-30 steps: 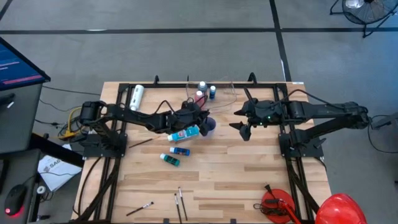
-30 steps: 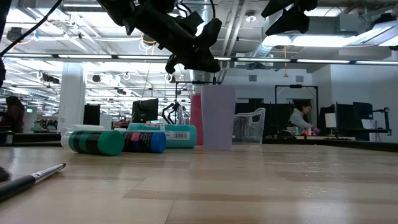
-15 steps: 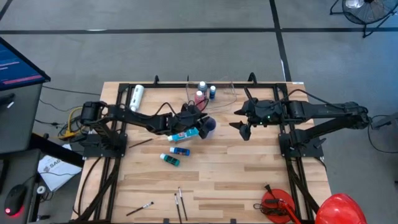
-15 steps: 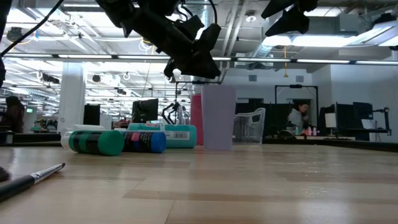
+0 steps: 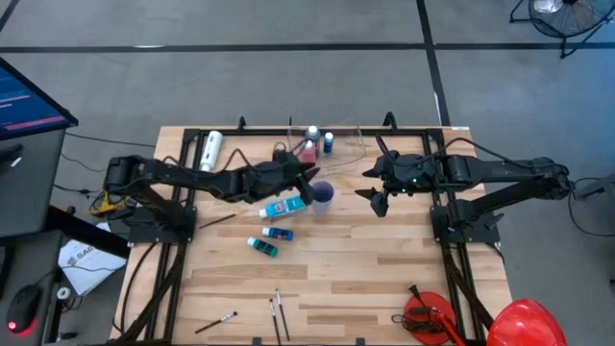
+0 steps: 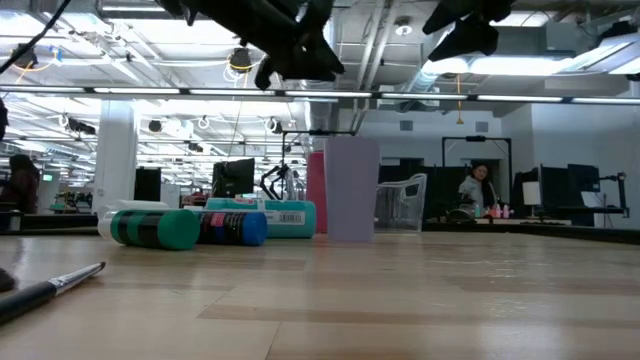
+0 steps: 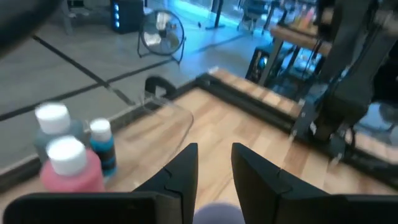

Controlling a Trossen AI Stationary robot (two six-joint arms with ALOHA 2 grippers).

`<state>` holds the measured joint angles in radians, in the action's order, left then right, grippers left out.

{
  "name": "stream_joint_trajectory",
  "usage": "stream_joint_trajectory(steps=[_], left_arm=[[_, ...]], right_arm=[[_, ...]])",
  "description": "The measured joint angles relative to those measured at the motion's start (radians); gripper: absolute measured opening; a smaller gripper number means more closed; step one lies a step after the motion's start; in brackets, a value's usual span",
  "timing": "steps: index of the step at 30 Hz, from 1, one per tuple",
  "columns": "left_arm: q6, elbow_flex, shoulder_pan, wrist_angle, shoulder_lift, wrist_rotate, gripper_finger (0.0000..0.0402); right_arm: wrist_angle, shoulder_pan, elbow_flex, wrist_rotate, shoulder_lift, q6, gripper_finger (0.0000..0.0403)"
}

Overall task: Pick & Place Paint Supplies
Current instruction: Put the white paint bottle into the transparent bin

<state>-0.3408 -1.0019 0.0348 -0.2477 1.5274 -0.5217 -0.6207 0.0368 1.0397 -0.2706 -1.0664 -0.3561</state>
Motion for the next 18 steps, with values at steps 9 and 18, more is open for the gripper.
stream_joint_trajectory(steps=[9, 18], left_arm=[[-0.048, 0.000, -0.004, 0.251, -0.109, 0.096, 0.0090], [-0.155, 0.000, -0.041, 0.604, -0.165, 0.128, 0.0090]], right_arm=[[-0.004, 0.000, 0.000, 0.000, 0.000, 0.000, 0.0283], [-0.001, 0.000, 0.000, 0.000, -0.001, 0.000, 0.0283]])
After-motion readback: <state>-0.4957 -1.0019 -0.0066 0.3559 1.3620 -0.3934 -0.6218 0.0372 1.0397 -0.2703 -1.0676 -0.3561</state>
